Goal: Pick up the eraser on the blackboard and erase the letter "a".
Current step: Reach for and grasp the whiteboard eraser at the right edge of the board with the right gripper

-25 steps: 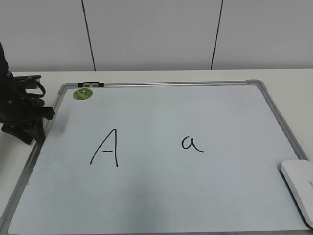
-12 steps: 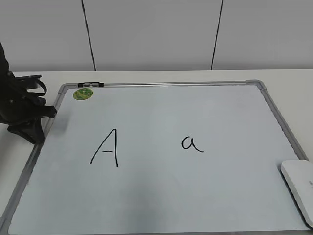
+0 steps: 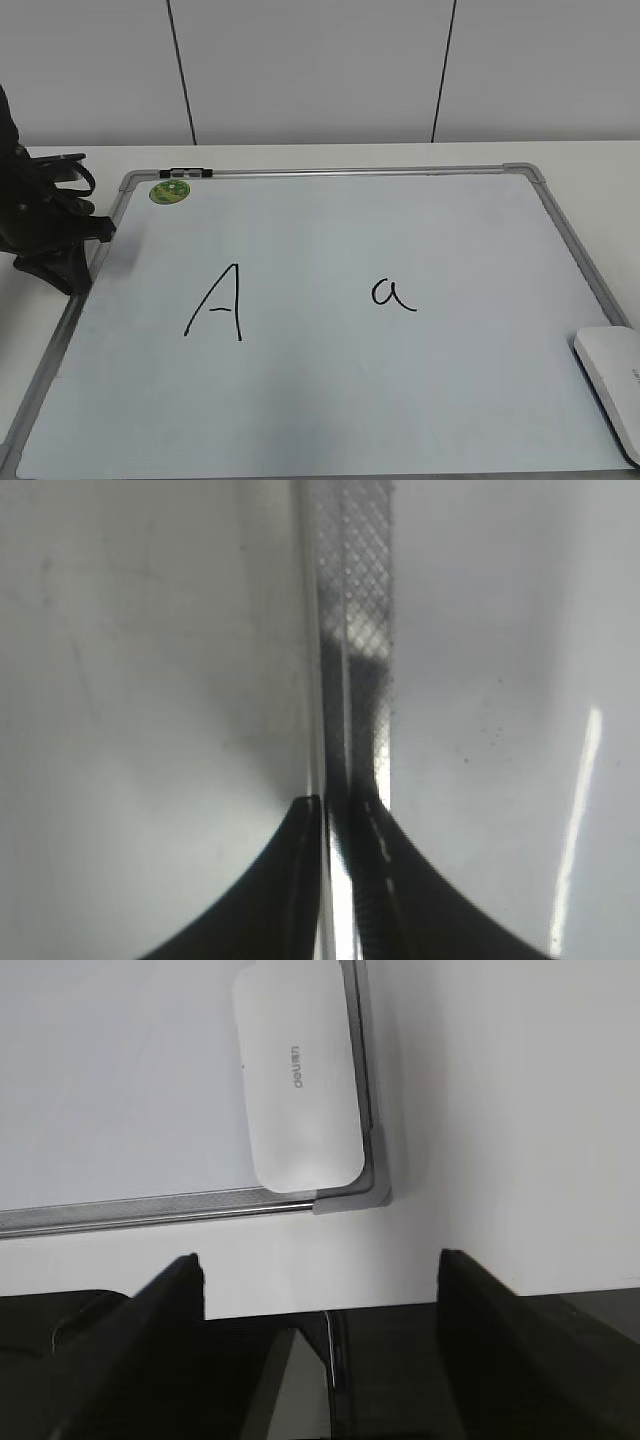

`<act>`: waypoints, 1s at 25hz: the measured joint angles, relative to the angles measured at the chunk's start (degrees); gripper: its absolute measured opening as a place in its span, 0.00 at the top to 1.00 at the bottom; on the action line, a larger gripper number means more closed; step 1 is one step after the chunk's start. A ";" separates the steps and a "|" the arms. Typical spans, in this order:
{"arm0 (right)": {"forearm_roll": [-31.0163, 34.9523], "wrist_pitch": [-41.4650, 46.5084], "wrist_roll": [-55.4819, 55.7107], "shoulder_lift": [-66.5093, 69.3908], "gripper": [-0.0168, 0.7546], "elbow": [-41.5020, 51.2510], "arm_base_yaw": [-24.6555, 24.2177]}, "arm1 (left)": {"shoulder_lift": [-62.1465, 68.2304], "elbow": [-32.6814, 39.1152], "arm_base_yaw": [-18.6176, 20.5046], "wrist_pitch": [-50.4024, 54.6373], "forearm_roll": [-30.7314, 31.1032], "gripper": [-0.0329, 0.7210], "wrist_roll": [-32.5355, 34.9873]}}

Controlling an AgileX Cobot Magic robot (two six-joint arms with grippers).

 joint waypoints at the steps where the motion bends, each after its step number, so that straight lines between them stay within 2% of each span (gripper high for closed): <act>1: 0.10 0.00 -0.10 2.31 0.29 -0.75 0.00 | 0.00 0.00 0.00 0.00 0.03 0.86 0.00; 11: 0.80 -2.87 -3.40 23.92 0.28 -5.11 0.00 | 0.00 -0.05 0.00 0.13 0.13 0.84 0.00; 14: 1.20 -4.54 -4.06 26.73 0.24 -5.11 0.00 | 0.00 -0.05 0.00 0.13 0.13 0.83 0.00; 15: 1.57 -6.50 -5.07 29.54 0.14 -5.11 0.00 | 0.00 -0.05 0.00 0.13 0.13 0.83 0.04; 16: 1.73 -7.25 -5.47 30.32 0.13 -5.11 0.00 | 0.00 -0.05 0.00 0.13 0.13 0.83 0.04; 25: 3.06 -13.63 -6.06 38.78 0.11 -5.83 0.00 | 0.00 -0.05 0.00 0.22 0.13 0.81 0.04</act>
